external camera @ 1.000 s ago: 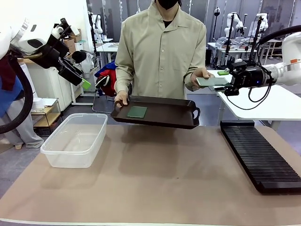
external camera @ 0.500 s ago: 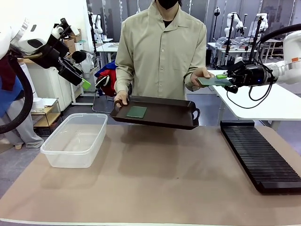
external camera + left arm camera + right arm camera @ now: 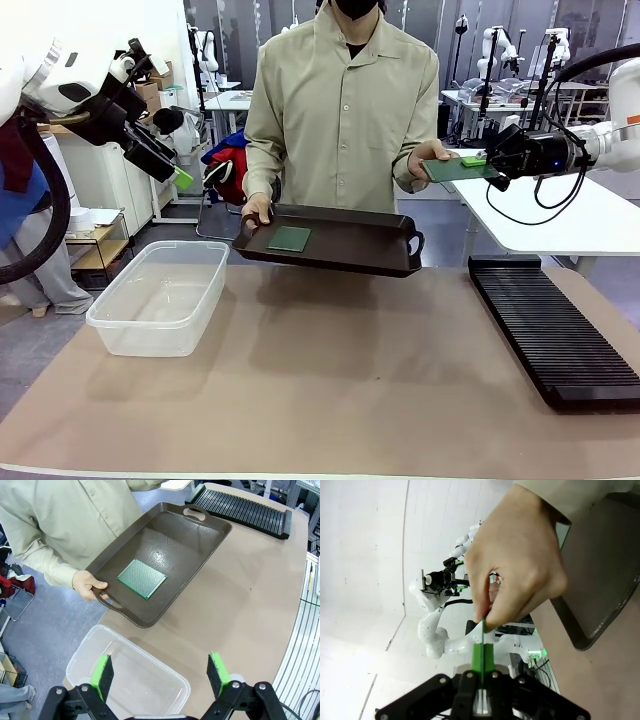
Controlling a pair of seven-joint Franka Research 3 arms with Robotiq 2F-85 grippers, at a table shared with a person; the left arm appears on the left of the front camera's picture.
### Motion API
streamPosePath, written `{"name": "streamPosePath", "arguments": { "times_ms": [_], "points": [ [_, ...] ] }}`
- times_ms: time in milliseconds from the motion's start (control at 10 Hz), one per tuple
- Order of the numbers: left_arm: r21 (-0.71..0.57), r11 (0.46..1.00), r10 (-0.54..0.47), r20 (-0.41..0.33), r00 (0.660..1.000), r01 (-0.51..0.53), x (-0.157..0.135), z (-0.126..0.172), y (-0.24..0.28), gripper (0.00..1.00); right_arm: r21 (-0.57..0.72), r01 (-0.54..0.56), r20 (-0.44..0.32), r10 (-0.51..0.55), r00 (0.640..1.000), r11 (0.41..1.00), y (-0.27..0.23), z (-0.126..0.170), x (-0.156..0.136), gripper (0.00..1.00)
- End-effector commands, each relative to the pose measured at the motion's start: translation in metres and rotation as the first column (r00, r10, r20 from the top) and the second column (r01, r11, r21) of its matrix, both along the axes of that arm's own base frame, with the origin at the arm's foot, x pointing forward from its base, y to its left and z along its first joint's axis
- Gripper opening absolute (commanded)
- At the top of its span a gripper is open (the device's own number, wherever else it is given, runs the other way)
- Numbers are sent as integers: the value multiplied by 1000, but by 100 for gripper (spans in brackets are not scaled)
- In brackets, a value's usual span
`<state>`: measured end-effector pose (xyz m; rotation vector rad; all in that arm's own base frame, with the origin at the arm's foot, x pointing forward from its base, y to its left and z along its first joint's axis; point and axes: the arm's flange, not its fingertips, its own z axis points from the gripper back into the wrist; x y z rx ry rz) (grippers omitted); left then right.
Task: Sort PCBs into racks and boxes based on the side picked up.
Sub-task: Pick up the Blank PCB handed by the Human, then if the short side of the Blank PCB is picked up, insert it into the PCB Rack ; if the long side is picked up, place it in the Organizing box.
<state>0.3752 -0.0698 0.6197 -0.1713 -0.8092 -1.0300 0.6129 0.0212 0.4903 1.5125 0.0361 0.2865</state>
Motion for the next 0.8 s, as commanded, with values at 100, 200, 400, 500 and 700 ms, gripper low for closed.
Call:
{"name": "streamPosePath", "arguments": {
  "times_ms": [100, 200, 400, 500, 700],
  "points": [
    [9, 1000, -17, -5, 1000, 17, 0, -1, 2, 100, 24, -13, -39, 14, 999, 1000, -2, 2, -3, 0],
    [9, 1000, -17, -5, 1000, 17, 0, -1, 2, 100, 26, -23, -44, 24, 999, 999, -1, 1, -2, 0],
    [9, 1000, -17, -5, 1000, 17, 0, -1, 2, 100, 4, -11, -17, 11, 1000, 1000, 1, -2, -1, 0],
    [9, 1000, -17, -5, 1000, 17, 0, -1, 2, 100, 4, -11, -17, 11, 1000, 1000, 1, -2, -1, 0],
    [9, 1000, -17, -5, 1000, 17, 0, -1, 2, 100, 4, -11, -17, 11, 1000, 1000, 1, -2, -1, 0]
  ]
}}
